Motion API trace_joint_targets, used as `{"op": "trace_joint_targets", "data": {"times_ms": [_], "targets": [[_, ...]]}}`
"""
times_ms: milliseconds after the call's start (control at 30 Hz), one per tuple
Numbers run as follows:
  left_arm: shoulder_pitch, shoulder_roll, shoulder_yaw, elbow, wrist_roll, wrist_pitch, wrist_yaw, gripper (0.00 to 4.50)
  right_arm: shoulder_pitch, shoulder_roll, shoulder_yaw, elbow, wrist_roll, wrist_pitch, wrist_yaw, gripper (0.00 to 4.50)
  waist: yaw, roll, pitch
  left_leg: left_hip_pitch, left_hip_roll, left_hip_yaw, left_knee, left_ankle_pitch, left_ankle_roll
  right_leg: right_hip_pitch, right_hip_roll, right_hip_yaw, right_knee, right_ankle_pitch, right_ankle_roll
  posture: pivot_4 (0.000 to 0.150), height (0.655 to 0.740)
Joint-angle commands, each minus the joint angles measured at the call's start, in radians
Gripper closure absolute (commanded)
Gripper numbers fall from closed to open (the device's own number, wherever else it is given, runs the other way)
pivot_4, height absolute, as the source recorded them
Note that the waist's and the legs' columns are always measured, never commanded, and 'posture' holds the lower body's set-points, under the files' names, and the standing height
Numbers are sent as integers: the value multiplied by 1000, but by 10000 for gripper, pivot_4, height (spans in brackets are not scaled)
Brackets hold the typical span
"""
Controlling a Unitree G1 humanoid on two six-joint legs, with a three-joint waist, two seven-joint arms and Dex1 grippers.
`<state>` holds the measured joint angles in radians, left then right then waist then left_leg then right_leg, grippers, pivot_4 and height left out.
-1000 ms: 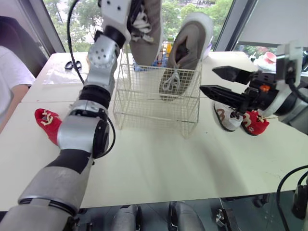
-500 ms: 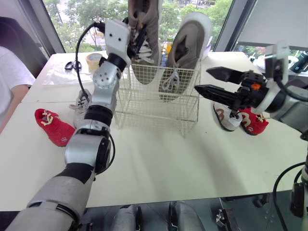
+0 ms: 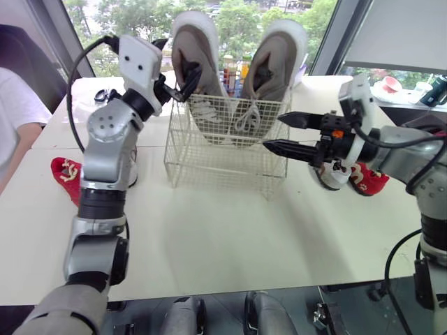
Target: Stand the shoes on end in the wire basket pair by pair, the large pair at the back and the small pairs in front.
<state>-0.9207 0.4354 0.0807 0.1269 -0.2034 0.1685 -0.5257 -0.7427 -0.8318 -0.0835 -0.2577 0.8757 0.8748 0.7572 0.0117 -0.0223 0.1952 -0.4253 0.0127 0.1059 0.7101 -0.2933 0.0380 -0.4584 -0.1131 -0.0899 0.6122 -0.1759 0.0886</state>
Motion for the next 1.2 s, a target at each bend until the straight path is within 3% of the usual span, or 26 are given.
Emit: {"op": "trace_joint_targets", "data": {"times_ms": [33, 200, 433, 767, 933, 1033, 1200], "targets": [[-52, 44, 26, -47, -37, 51, -34, 231, -37, 5, 23, 4, -61, -40, 30, 0, 1, 0, 0, 0, 0, 0, 1, 0, 0, 0, 0, 0, 0, 0, 0, 1500, 7400], [-31, 156, 114, -175, -255, 313, -163, 231, -36, -32, 73, -43, -113, -61, 128, 0, -2, 0, 0, -1, 0, -1, 2, 0, 1, 0, 0, 0, 1, 0, 0, 1500, 7400], [127, 375, 153, -349, -456, 605, -331, 231, -37, -43, 198, -70, -261, -130, 201, 0, -8, 2, 0, 0, 1, -1, 3, 0, 0, 0, 0, 0, 1, 0, 0, 1500, 7400], [361, 545, 233, -537, -678, 819, -426, 231, -31, -50, 326, -15, -445, -224, 309, 0, -1, 2, 0, 0, 1, -1, 4, 0, -1, 0, 0, 0, 1, -1, 0, 1500, 7400], [481, 638, 193, -623, -643, 770, -503, 231, -110, -16, 440, 89, -589, -272, 350, 0, -9, 3, 1, 0, 1, 0, 3, 0, -1, -1, 0, 0, 1, -1, -1, 1500, 7400], [498, 650, 203, -642, -655, 768, -498, 0, -144, -9, 468, 117, -644, -296, 379, 8811, -7, 3, 1, 0, 1, -1, 3, 1, -2, -1, 1, 0, 1, -1, -1, 1500, 7400], [521, 635, 208, -682, -675, 770, -464, 0, -151, -31, 522, 136, -744, -371, 452, 33816, -5, 3, 1, 0, 1, -1, 3, 1, -2, 0, 1, 0, 1, -1, -1, 1500, 7400]]}}
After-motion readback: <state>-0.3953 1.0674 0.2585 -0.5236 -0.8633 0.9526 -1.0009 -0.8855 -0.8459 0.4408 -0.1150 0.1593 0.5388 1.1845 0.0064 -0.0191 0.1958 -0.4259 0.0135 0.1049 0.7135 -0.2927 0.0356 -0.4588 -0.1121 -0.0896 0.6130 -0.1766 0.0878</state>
